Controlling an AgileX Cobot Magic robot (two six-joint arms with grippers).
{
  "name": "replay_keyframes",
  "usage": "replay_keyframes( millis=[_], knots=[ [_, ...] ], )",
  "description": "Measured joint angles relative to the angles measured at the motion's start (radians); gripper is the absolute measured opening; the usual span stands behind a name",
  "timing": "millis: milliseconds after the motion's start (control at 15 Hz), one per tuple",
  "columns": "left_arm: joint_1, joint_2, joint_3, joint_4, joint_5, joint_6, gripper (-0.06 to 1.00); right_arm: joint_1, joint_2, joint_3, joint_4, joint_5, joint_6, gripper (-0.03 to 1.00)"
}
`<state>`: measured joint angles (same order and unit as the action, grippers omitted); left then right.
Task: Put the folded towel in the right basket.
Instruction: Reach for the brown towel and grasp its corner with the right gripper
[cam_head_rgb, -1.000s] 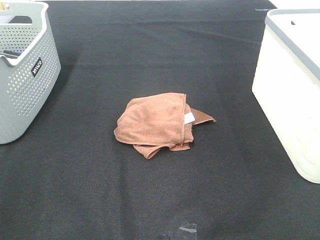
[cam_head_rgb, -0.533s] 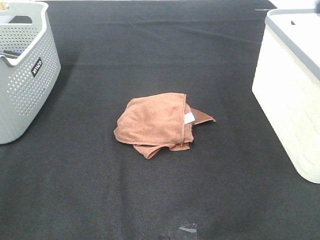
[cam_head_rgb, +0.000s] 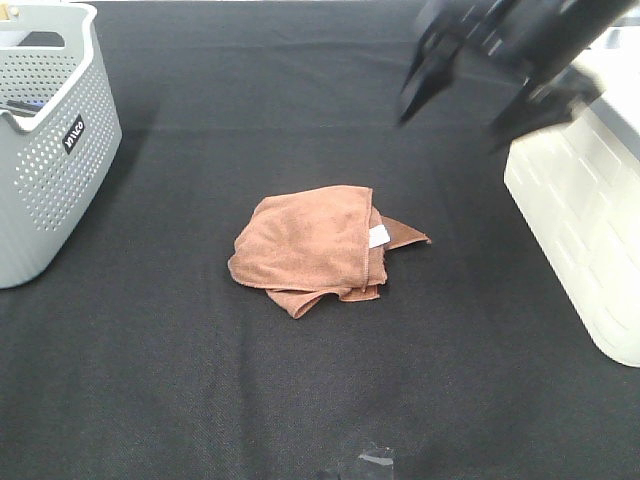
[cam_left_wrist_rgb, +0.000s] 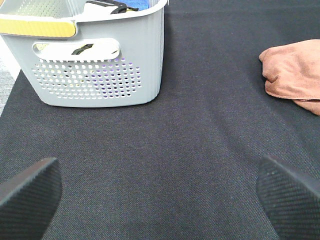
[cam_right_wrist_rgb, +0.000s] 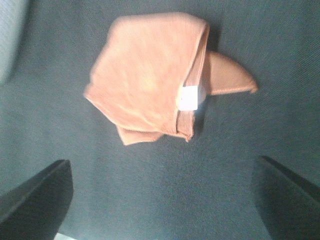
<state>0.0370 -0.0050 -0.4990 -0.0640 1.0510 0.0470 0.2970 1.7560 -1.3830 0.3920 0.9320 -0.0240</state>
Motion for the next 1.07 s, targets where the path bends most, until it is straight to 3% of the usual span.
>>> replay_keyframes(
  millis=[333,600,1067],
  knots=[
    [0.000,0.000,0.000,0.000,0.000,0.000,0.99,0.002,0.203,-0.001,0.057,-0.150,-0.021,0.93],
    [0.000,0.000,0.000,0.000,0.000,0.000,0.99,0.002,0.323,-0.050,0.106,-0.165,-0.065,0.93],
    [0.000,0.000,0.000,0.000,0.000,0.000,0.99,0.002,0.410,-0.071,0.050,-0.180,-0.070,0.93]
  ],
)
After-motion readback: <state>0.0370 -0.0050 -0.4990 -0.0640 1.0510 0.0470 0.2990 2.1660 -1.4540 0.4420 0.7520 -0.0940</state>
